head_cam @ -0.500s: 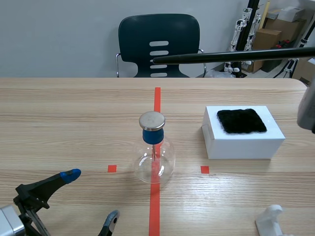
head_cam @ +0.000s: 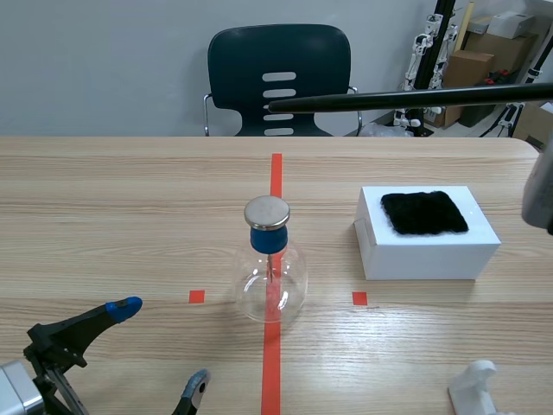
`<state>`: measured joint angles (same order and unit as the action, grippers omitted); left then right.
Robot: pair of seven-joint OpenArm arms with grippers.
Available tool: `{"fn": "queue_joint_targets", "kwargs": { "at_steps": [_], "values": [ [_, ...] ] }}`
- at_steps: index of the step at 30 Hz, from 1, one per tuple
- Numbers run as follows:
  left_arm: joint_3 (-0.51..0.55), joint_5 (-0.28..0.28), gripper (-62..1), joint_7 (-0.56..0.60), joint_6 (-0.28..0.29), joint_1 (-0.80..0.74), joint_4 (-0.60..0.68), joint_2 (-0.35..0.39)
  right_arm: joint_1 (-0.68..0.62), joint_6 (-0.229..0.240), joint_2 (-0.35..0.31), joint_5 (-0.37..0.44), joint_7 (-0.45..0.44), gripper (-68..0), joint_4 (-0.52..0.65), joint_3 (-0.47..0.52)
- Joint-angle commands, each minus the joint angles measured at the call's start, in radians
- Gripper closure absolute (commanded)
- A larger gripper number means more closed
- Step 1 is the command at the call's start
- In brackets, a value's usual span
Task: Do the electroscope experiment. move the rod toward and away from the electroscope
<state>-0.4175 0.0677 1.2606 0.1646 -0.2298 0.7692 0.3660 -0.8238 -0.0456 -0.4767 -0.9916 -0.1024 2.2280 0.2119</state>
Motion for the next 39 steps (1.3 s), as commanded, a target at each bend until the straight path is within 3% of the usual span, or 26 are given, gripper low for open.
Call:
{"fn": "queue_joint_targets", "kwargs": {
  "at_steps": [1,35,39],
  "values": [
    [0.003,-0.003,-62.3,0.014,0.002,-0.003,0.014,0.000,0.012,-0.018,-0.002,0.000,0.008,-1.7,0.004,0.010],
    [0.003,-0.003,-62.3,0.014,0.002,-0.003,0.014,0.000,0.012,-0.019,-0.003,-0.019,0.008,-1.7,0.004,0.013],
    [0.003,-0.003,-62.3,0.014,0.002,-0.003,0.014,0.000,0.014,-0.021,-0.051,-0.027,0.032,-1.7,0.004,0.015]
  ]
}}
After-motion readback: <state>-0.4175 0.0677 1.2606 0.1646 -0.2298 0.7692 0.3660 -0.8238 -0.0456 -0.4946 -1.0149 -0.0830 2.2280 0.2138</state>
